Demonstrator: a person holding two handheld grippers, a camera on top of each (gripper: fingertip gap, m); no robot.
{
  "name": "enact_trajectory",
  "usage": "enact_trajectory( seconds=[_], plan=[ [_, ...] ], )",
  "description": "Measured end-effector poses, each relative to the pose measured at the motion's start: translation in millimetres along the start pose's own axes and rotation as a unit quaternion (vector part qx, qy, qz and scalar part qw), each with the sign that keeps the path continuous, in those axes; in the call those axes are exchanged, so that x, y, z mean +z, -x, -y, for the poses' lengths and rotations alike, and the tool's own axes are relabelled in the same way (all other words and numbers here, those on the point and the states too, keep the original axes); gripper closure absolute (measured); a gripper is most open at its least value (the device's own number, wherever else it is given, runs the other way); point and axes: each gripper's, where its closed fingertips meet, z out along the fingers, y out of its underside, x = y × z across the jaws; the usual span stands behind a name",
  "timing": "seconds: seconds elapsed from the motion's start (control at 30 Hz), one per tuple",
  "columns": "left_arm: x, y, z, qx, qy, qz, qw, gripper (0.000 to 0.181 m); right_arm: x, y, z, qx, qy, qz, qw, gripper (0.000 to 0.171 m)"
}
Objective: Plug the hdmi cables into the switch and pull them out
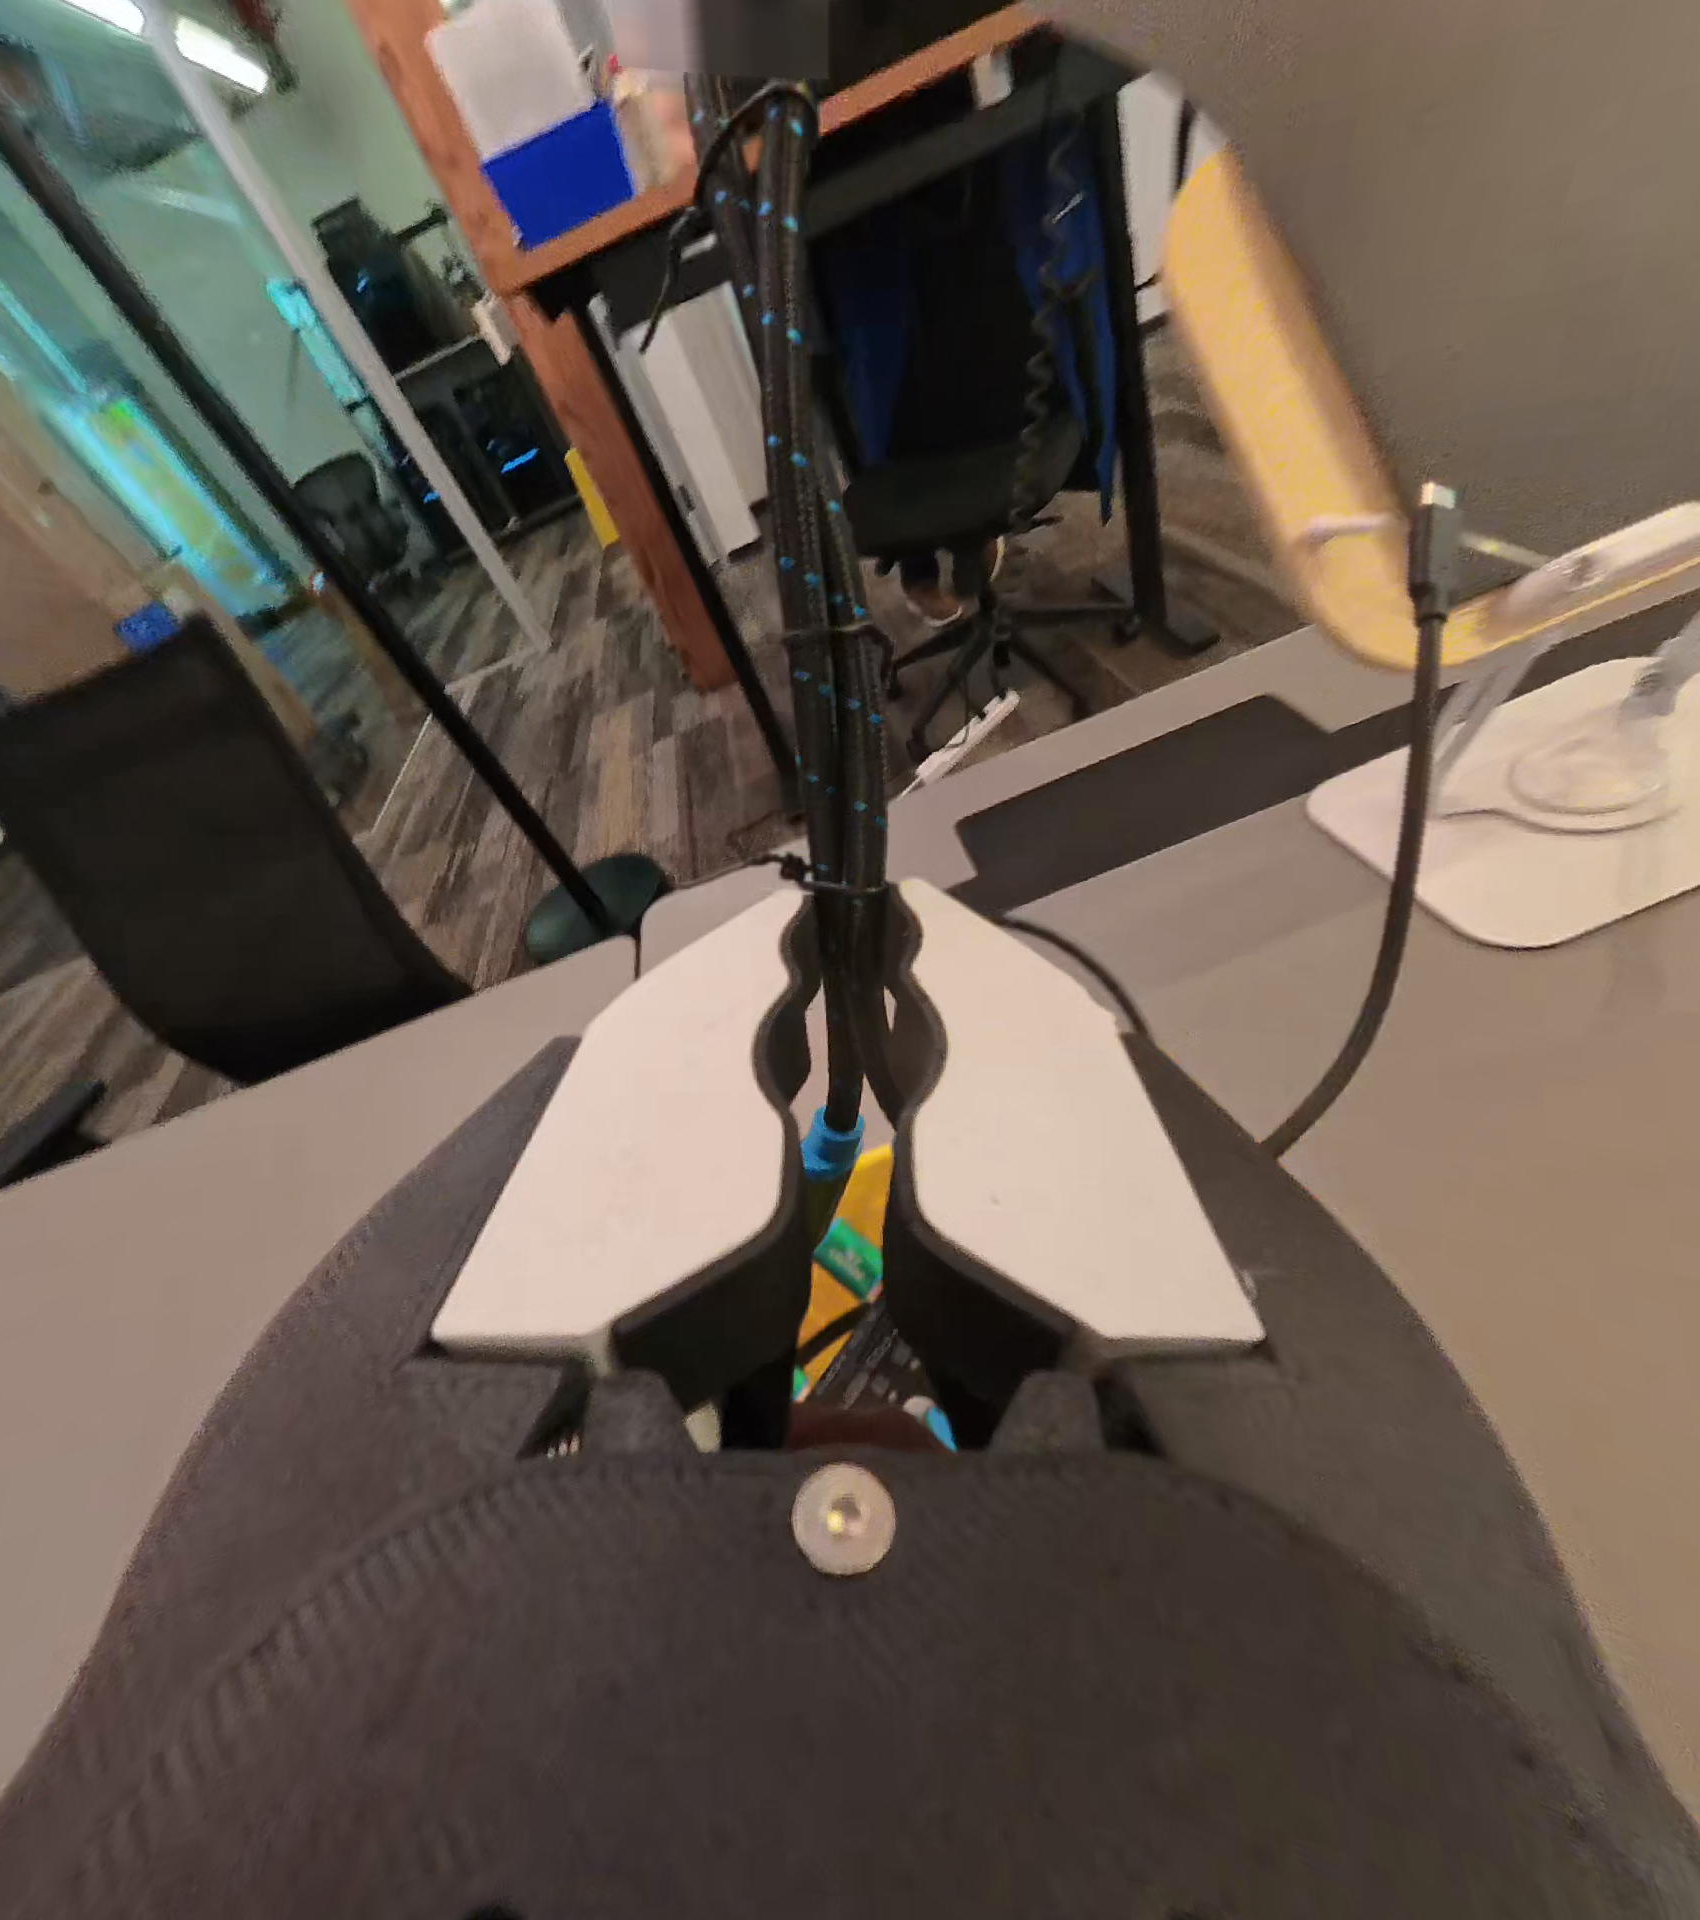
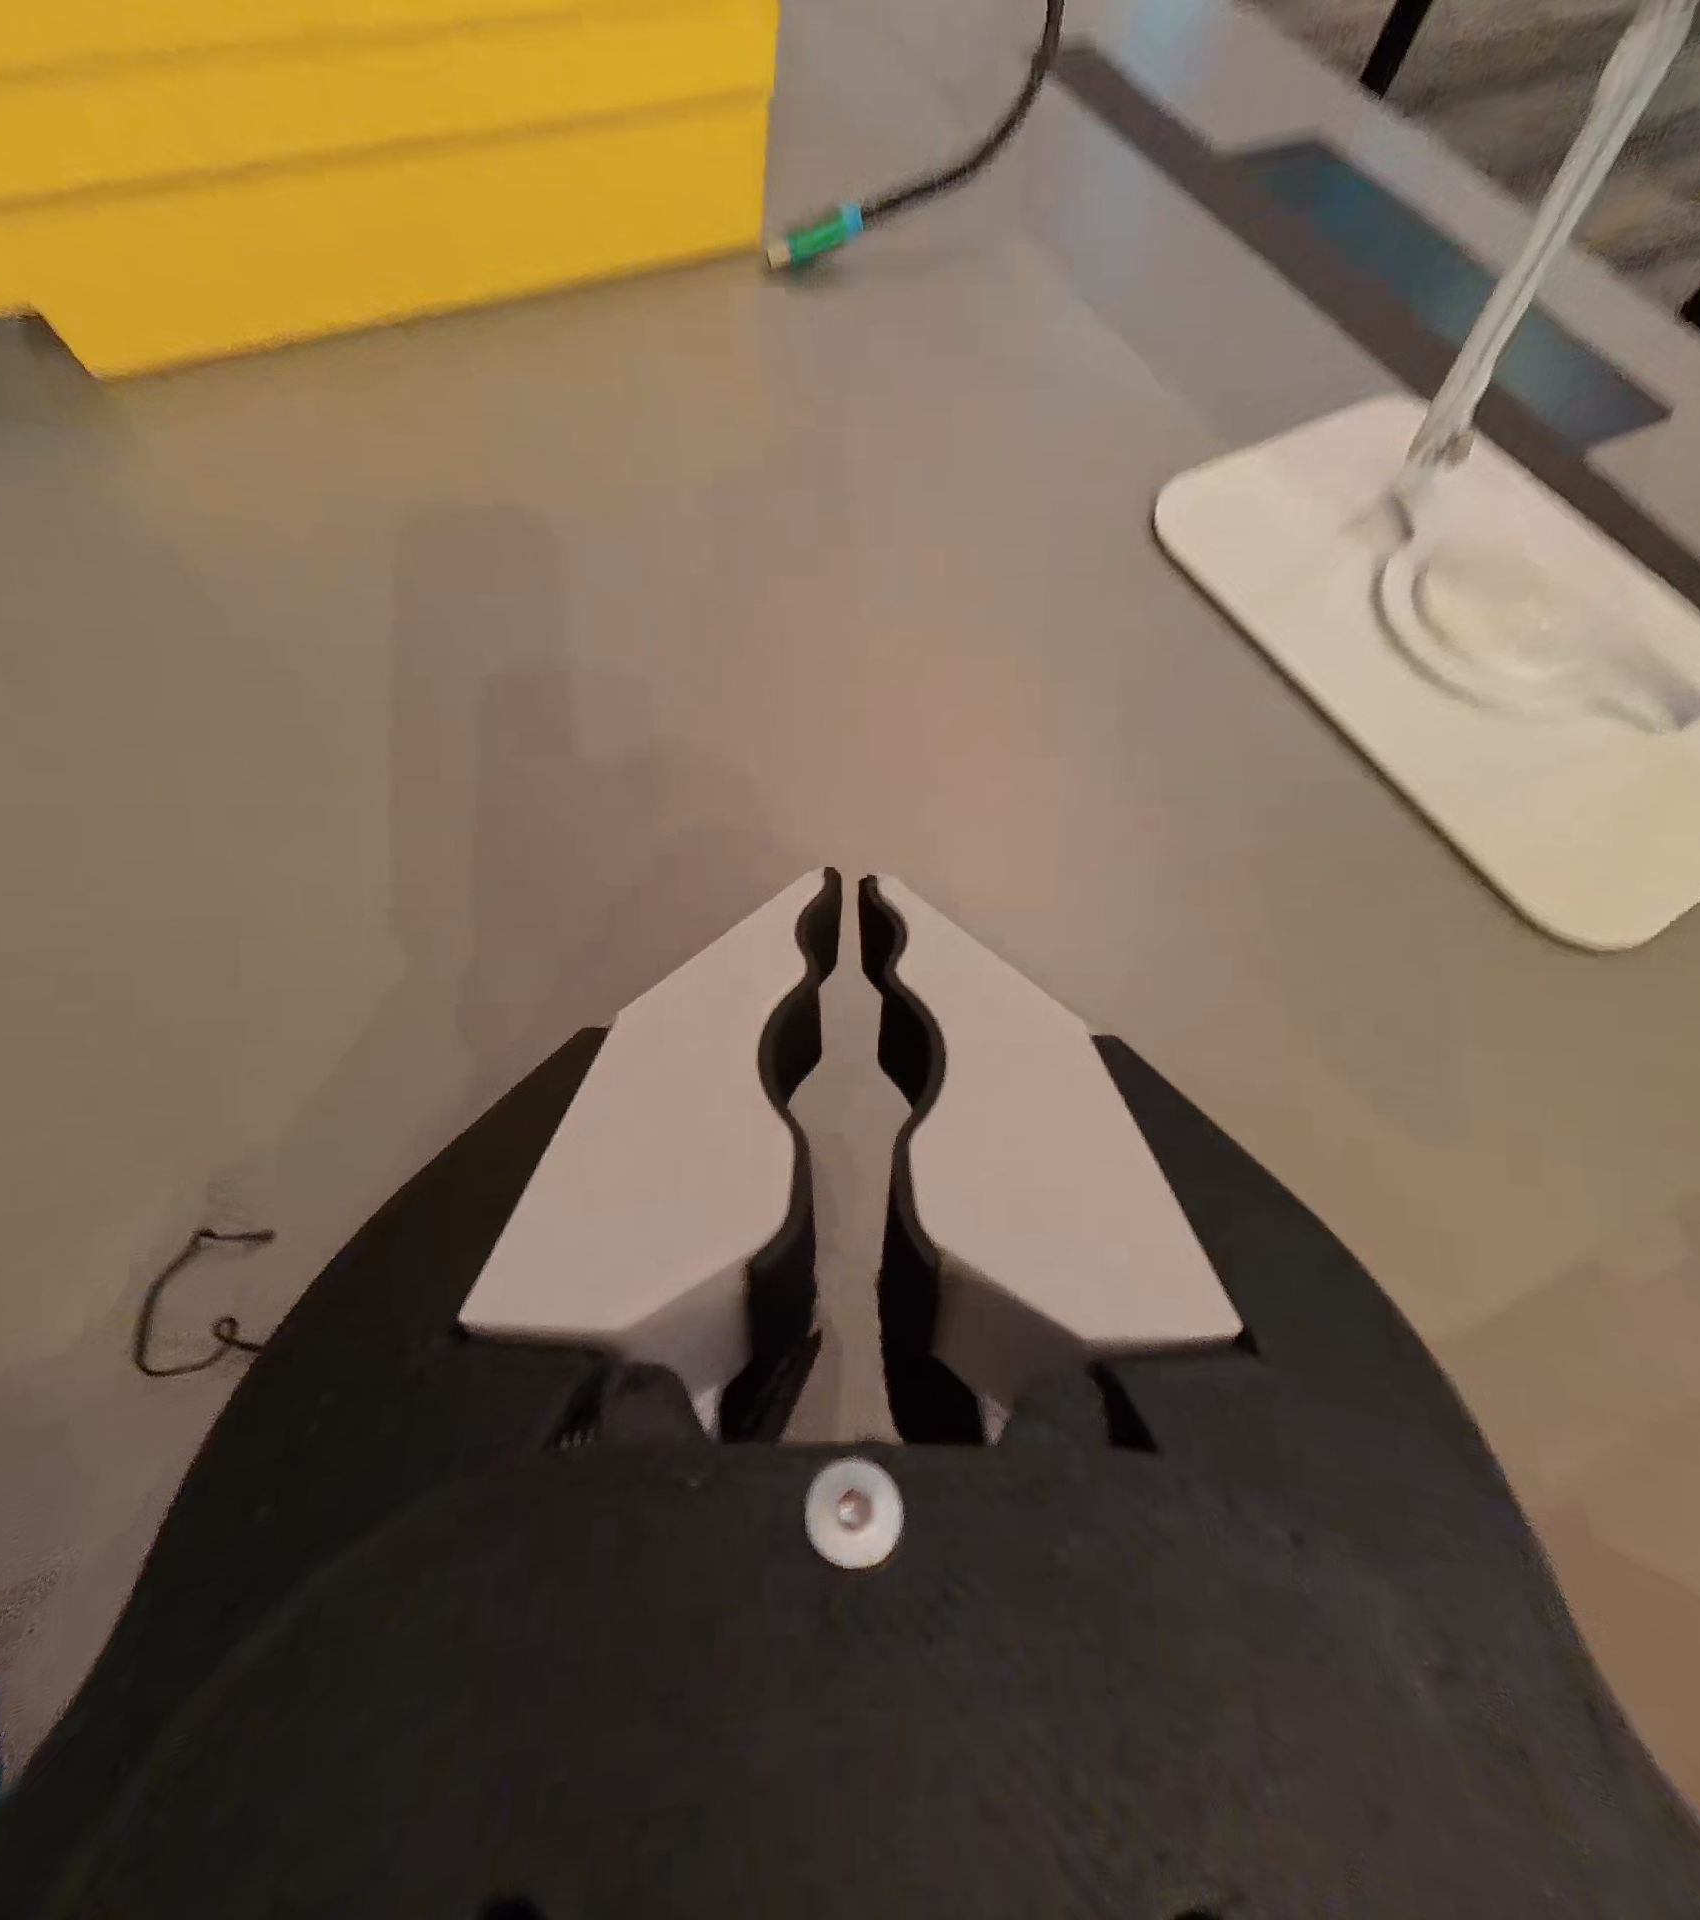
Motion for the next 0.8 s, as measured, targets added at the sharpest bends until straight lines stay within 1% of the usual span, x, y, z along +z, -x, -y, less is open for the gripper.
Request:
enact_trajectory(
  seconds=[0.1,0.13,0.17,0.2,0.3,0.33,0.37,0.4,0.47,0.53,0.67,0.8],
  plan=[
    [-8.8,-34.7,34.6,0.031,-0.025,-0.042,0.998,0.172,-12.7,10.6,42.1,0.007,-0.055,0.024,0.998,0.154],
    [-10.9,-50.1,44.3,0.039,-0.032,-0.06,0.997,0.172,-16.2,14.2,55.8,0.011,-0.069,0.032,0.997,0.147],
    [-12.3,-67.2,52.4,0.042,-0.038,-0.081,0.995,0.171,-19.0,17.5,68.5,0.013,-0.081,0.039,0.996,0.134],
    [-13.4,-86.2,58.9,0.047,-0.044,-0.106,0.992,0.171,-22.1,21.1,80.4,0.015,-0.094,0.049,0.994,0.132],
    [-18.2,-140.9,72.1,0.064,-0.062,-0.175,0.981,0.172,-32.0,19.0,107.5,0.056,-0.141,0.075,0.986,0.133],
    [-20.6,-157.0,74.9,0.074,-0.069,-0.197,0.975,0.171,-34.9,13.9,111.2,0.075,-0.154,0.084,0.982,0.14],
    [-24.0,-172.3,78.2,0.082,-0.081,-0.22,0.969,0.171,-36.6,6.1,111.5,0.09,-0.162,0.085,0.979,0.146],
    [-29.5,-189.1,81.6,0.093,-0.098,-0.253,0.958,0.171,-36.9,-0.9,109.8,0.098,-0.165,0.084,0.978,0.147],
    [-33.8,-214.5,81.0,0.108,-0.101,-0.292,0.945,0.171,-36.1,-7.2,108.0,0.104,-0.169,0.09,0.976,0.149],
    [-40.2,-241.0,78.8,0.13,-0.109,-0.339,0.925,0.171,-31.0,-0.9,108.4,0.101,-0.166,0.113,0.974,0.146],
    [-44.8,-285.8,71.0,0.144,-0.101,-0.407,0.896,0.171,-15.3,27.6,118.8,0.073,-0.169,0.172,0.968,0.139],
    [-49.9,-320.1,66.7,0.145,-0.094,-0.455,0.874,0.171,-3.6,58.1,133.7,0.038,-0.184,0.23,0.955,0.133]
  ],
)
